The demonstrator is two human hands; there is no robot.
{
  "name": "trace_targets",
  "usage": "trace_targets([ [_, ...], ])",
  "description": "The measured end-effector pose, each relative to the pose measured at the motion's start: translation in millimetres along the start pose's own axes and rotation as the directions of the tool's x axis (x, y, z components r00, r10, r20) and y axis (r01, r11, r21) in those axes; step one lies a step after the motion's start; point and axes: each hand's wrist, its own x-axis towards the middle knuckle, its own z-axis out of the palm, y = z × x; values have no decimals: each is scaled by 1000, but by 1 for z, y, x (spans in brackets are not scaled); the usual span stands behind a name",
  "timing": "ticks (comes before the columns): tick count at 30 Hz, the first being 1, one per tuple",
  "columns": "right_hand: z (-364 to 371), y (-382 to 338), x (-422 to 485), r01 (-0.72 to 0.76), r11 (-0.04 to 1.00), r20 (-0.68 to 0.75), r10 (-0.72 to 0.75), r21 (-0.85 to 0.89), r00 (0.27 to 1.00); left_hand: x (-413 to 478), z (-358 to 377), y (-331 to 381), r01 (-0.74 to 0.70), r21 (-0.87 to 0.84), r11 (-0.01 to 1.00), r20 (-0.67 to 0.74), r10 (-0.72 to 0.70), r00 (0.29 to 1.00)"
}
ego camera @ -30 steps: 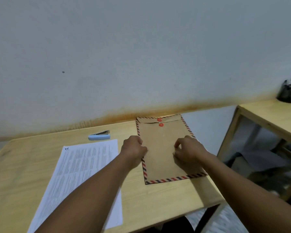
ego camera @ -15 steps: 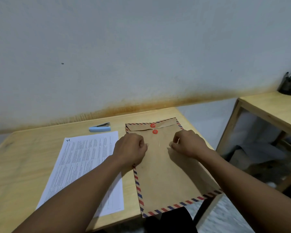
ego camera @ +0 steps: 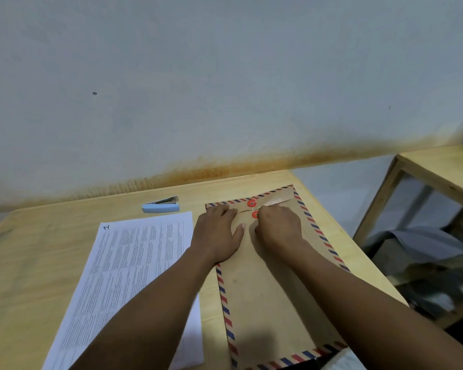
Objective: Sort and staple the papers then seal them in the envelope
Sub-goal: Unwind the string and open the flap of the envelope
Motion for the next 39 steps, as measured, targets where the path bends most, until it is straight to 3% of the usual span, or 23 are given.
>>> trace_targets([
  [2,1,4,4,-9,998,1,9,57,1000,-1,3,-1,3,-16,1000,-1,-3,1000],
  [4,3,15,11,-110,963,21,108,247,994,-2,2,-1,1,-21,1000,-4,-1,1000],
  [7,6,40,26,-293,742,127,273,602,953,-2,3,-2,-6,-33,999,-18,5,1000],
  [11,2,57,48,-396,434,229,388,809,893,-1,4,-3,-3,-36,999,-37,2,999],
  [15,0,47,54,-348,503,243,263,791,934,1,6,-4,-9,-39,999,-55,6,998],
  [17,-2,41,59,-325,453,221,268,830,938,1,8,-4,-8,-41,999,-64,6,998],
  [19,-8,36,69,-335,284,244,311,899,918,1,8,-4,-5,-38,999,-68,2,998],
  [22,-19,27,85,-375,-113,392,244,920,887,1,8,-4,-7,-27,1000,-72,5,997],
  [24,-22,17,92,-411,-204,449,199,888,871,1,9,-4,-9,-22,1000,-72,7,997],
  [30,-24,-22,106,-438,43,433,87,898,897,2,7,-5,-21,-26,999,-95,18,995],
  [36,-24,-29,84,-386,57,387,-3,921,922,3,5,-6,14,-93,996,-95,-23,995],
  [38,-21,-13,72,-354,176,353,41,918,935,3,5,-6,18,-98,995,-90,-26,996],
  [39,-19,-3,67,-327,318,319,77,890,945,3,4,-5,19,-101,995,-88,-28,996],
])
